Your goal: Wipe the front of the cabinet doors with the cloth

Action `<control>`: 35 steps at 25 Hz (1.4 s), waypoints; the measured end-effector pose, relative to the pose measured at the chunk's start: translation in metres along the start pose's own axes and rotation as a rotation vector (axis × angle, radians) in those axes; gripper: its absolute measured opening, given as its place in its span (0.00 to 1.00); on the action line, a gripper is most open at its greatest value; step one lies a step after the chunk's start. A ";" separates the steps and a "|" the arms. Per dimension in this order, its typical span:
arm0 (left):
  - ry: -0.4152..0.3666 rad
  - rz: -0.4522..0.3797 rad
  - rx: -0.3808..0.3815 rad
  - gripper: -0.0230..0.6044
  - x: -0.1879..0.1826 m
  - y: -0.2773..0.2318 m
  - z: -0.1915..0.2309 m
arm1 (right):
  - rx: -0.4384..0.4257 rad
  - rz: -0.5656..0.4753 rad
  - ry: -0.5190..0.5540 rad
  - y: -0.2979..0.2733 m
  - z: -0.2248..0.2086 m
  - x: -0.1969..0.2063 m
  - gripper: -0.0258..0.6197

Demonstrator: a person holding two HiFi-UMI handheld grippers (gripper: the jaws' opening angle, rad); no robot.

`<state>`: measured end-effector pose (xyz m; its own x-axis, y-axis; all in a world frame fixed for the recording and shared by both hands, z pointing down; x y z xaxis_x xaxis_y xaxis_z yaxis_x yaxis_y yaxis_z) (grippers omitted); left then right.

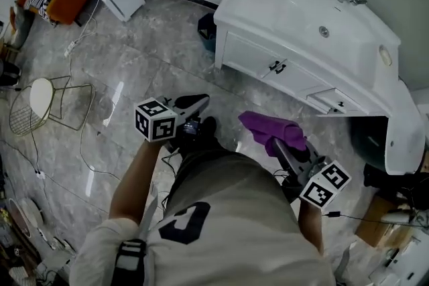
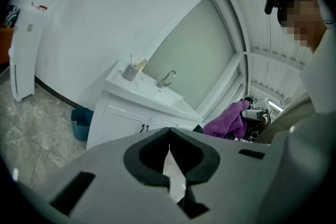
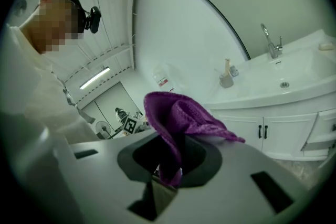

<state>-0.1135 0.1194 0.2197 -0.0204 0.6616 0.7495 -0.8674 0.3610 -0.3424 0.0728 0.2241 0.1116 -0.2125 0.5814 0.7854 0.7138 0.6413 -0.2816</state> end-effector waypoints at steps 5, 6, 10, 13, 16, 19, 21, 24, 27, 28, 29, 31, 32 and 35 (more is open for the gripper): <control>-0.006 -0.029 0.005 0.07 0.027 -0.016 -0.057 | 0.003 -0.018 0.033 0.062 -0.002 0.020 0.14; -0.011 -0.024 0.005 0.07 0.035 -0.020 -0.069 | 0.004 -0.030 0.026 0.075 -0.003 0.025 0.14; -0.047 0.019 0.042 0.07 0.058 -0.040 -0.122 | 0.021 -0.087 -0.029 0.118 -0.010 0.042 0.14; -0.047 0.038 0.108 0.07 0.069 -0.054 -0.170 | 0.017 -0.115 -0.094 0.143 -0.017 0.054 0.14; -0.022 0.035 0.170 0.07 0.078 -0.058 -0.211 | -0.017 -0.104 -0.139 0.152 -0.016 0.065 0.14; -0.026 0.016 0.218 0.07 0.073 -0.055 -0.236 | -0.060 -0.068 -0.118 0.147 -0.005 0.068 0.14; -0.040 0.013 0.243 0.07 0.070 -0.051 -0.245 | -0.070 -0.034 -0.058 0.141 0.007 0.066 0.14; -0.070 0.015 0.266 0.07 0.063 -0.045 -0.245 | -0.057 0.003 0.035 0.133 0.022 0.063 0.14; -0.105 0.010 0.285 0.07 0.053 -0.036 -0.238 | -0.035 0.005 0.073 0.123 0.030 0.057 0.14; -0.111 0.007 0.295 0.07 0.050 -0.033 -0.235 | -0.028 -0.002 0.075 0.118 0.033 0.055 0.14; -0.116 0.006 0.306 0.07 0.048 -0.028 -0.231 | -0.022 -0.010 0.077 0.113 0.035 0.052 0.14; -0.124 0.009 0.328 0.07 0.045 -0.018 -0.222 | -0.013 -0.021 0.083 0.100 0.043 0.048 0.14; -0.129 0.012 0.336 0.07 0.043 -0.012 -0.217 | -0.011 -0.021 0.083 0.092 0.048 0.047 0.14; -0.141 0.023 0.349 0.07 0.040 0.009 -0.199 | -0.010 -0.008 0.058 0.067 0.063 0.051 0.14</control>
<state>-0.0227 0.2802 0.1338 -0.0890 0.5612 0.8229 -0.9826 0.0856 -0.1647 0.0678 0.3280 0.0983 -0.1792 0.5457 0.8186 0.7187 0.6408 -0.2698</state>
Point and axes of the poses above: the fingertips, and each gripper's own axes: y backward along the fingers, z to its left, x out of its underside, the point moved 2 cm from there along y, backward along the fingers, and after that the axes turned 2 degrees about -x, right-handed, at the moved point
